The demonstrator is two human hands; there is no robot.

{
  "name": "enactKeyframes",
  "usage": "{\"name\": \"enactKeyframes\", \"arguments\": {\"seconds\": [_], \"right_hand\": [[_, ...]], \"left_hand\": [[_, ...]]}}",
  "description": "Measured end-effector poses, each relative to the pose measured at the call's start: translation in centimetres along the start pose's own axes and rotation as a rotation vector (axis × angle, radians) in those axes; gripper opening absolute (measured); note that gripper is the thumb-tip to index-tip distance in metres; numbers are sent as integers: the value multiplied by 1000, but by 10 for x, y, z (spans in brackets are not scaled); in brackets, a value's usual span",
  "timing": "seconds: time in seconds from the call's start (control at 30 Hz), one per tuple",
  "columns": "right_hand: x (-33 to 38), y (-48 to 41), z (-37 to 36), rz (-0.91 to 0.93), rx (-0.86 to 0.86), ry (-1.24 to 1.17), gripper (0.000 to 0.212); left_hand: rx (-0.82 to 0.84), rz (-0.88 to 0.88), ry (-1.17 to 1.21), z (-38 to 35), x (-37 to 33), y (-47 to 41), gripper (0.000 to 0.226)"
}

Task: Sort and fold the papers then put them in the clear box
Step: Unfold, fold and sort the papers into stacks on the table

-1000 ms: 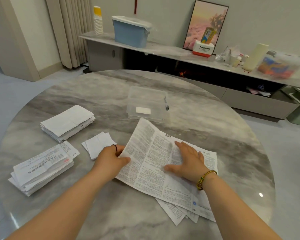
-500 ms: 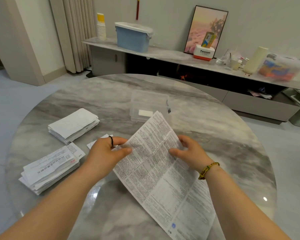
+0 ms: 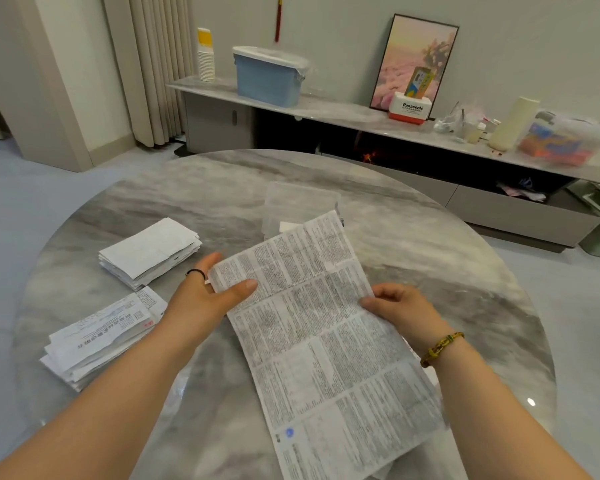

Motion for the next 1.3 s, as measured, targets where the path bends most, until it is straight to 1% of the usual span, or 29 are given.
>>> {"name": "enactKeyframes", "arguments": {"seconds": [0.07,0.13,0.17,0.23,0.27,0.3,0.33,0.47,0.53,0.6,0.73,0.83,0.9,0.97,1.0,1.03,1.07,1.1,1.13,1.17,1.2,1.23,1.27,1.3], "right_hand": [[3,4,4,-2,-51,-93,20],[7,9,5,4,-94,-181,20],[11,11,5,11,-112,-204,20],[17,14,4,23,-137,-227,18],[21,16,2,26,-142,-242,17],[25,18,-1,29,-143,-261,17],[28,21,-5,28,-132,-278,17],[34,36,-32,14,17,-259,14],[33,41,-42,-1,96,-229,13],[29,41,-46,-21,128,-223,15],[23,33,-43,-37,128,-259,21],[19,29,-42,-65,148,-331,26],[13,26,-39,-89,126,-398,26],[9,22,-36,-81,96,-482,20],[11,21,-35,-57,83,-504,9],[15,20,-36,-22,85,-528,19],[16,20,-35,3,85,-501,42],[15,19,-34,24,84,-477,57],[19,19,-34,43,75,-438,58],[20,19,-35,60,93,-420,45],[23,17,-35,65,82,-464,19],[21,16,-32,54,33,-485,19],[16,15,-28,21,-9,-456,36],[13,16,-25,-10,-28,-445,38]], "left_hand": [[15,38,13,1,5,0,75],[44,108,3,3,15,0,86],[84,130,-13,1,17,3,78],[224,164,-94,-10,20,14,38],[268,183,-130,-13,24,18,23],[284,196,-133,-13,26,21,16],[284,202,-112,-11,27,22,14],[242,202,-48,5,25,20,12],[208,203,-64,10,24,18,14],[191,192,-84,12,23,16,17],[231,194,-36,13,22,13,22],[326,237,72,9,19,14,26],[387,265,131,4,18,14,36],[423,282,160,-1,18,15,51],[429,283,177,-3,18,16,55],[432,281,193,-4,17,18,57],[433,276,207,-5,16,18,59],[435,274,218,-5,14,19,59],[432,272,226,-4,15,18,59],[421,275,224,-2,15,17,57],[400,278,207,-1,16,16,55],[374,289,186,1,18,15,51],[343,295,161,2,20,14,45],[310,291,142,4,21,14,36]]}}
Point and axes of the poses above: each hand's wrist, its own y-axis away from the middle knuckle, its own z-axis out of the back of the hand, x = y × z, the point moved 9 cm from there along -y, towards the middle knuckle, and after that the axes turned 14 degrees about z, right-handed, at the moved point
